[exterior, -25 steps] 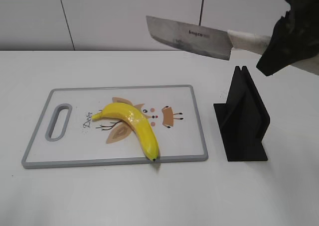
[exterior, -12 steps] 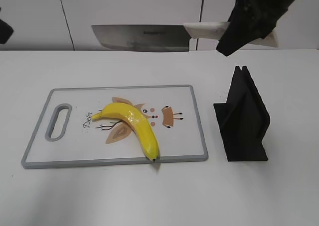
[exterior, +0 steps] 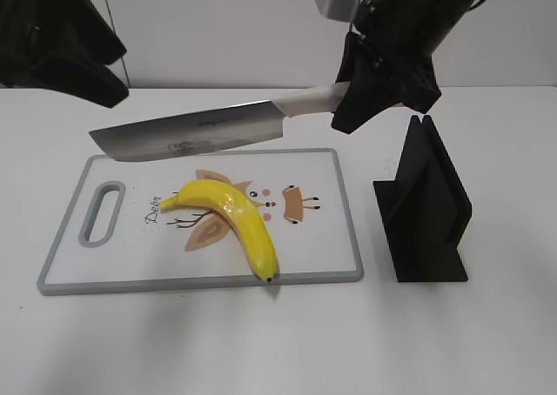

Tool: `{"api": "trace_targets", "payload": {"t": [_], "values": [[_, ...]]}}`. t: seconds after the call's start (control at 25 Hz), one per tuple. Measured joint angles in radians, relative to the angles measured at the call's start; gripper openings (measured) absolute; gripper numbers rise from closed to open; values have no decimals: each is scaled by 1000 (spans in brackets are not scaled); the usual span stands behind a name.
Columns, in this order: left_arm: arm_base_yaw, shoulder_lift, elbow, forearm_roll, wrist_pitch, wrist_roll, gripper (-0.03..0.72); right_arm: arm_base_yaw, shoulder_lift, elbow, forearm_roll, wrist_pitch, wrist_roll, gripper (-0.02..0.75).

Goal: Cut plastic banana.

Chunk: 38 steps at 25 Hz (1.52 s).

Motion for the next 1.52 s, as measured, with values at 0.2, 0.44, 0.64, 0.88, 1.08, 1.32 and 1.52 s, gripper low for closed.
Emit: {"api": "trace_targets", "payload": {"t": [0.2,0.44,0.64,0.88,1.08,1.32,1.52], "values": [[-8,84,0,22,-4,10,587,0,28,-2,11,0,-26,169],[-8,147,-1,24,-9,11,587,0,32,-2,24,-21,-30,169],[-8,165,-1,24,-58,12,528,0,33,-2,43,-34,-32,169],[-8,168,-1,24,-65,12,274,0,33,-2,48,-64,-32,169],[-8,186,-1,34,-42,12,80,0,33,-2,84,-66,-32,168],[-9,188,-1,52,-63,-49,0,0,36,-2,85,-87,17,168],[-13,191,-1,61,-75,-62,0,4,42,-2,41,-90,126,174]]}}
